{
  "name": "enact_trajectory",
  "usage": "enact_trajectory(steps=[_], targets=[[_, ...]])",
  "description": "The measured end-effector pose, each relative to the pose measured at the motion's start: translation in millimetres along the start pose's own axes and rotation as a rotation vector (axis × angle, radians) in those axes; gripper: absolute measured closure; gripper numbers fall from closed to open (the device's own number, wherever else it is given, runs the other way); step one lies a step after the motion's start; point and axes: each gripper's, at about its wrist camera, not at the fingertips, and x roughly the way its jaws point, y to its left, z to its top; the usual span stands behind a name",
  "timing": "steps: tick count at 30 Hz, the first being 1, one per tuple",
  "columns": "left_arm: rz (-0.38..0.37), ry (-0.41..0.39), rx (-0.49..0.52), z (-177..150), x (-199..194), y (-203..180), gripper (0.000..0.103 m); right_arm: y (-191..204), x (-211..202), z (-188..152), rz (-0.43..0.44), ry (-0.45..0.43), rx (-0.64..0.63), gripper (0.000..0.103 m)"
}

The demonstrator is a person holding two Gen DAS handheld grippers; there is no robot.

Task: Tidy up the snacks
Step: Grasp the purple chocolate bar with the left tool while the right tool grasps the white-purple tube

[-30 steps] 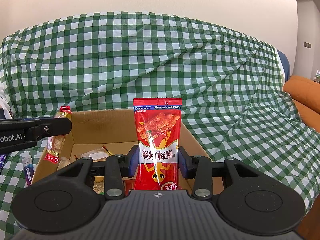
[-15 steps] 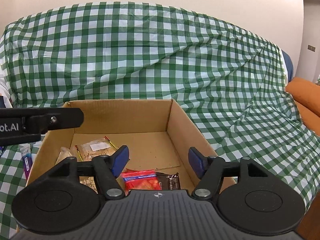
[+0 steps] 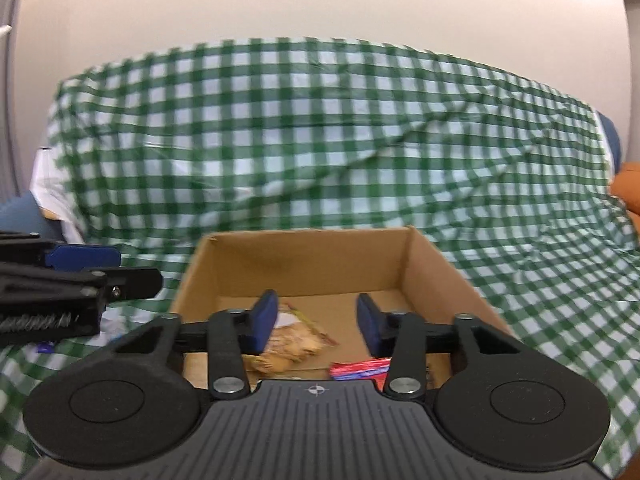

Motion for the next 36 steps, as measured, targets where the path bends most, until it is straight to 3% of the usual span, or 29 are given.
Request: enact_trajectory(steps=[3,8,10,11,14,18,25,29,32,36], targets=[[0.062,0.028,0.015,4,5,30,0.075,6,-3,0,0.036,-0.009,-0.008,0.07],[0.163,0.06,-0.098,-29,22,87,0.084,13,-1,-1,0.069,0.004,-0.023,0.074],[0.221,0.195,-0.11,-47,38,103,0.094,16,1,-1,0.082,0.008,-0.029,0.079],[0.279,0.228,-0.119,-50,43,111,0.094,20,1,-1,0.09,0.01,-0.039,0.079],[0.283,0.269,-0.188,-57,53,129,0.093,32,3,-2,0.123,0.008,-0.085,0.08],[0.349,0.269,-0.202,-59,60,143,0.093,56,0,-1,0.189,-0.02,-0.177,0.08],[0.413,0.274,-0.365,-67,57,178,0.091,125,26,4,0.331,0.135,-0.214,0.079],[0.381,0.266,-0.544,-78,52,208,0.091,173,51,-5,0.332,0.186,-0.207,0.076],[0.361,0.275,-0.61,-87,52,222,0.091,196,70,-22,0.318,0.209,-0.221,0.064],[0.341,0.282,-0.604,-92,60,228,0.074,208,96,-46,0.26,0.245,-0.27,0.061]])
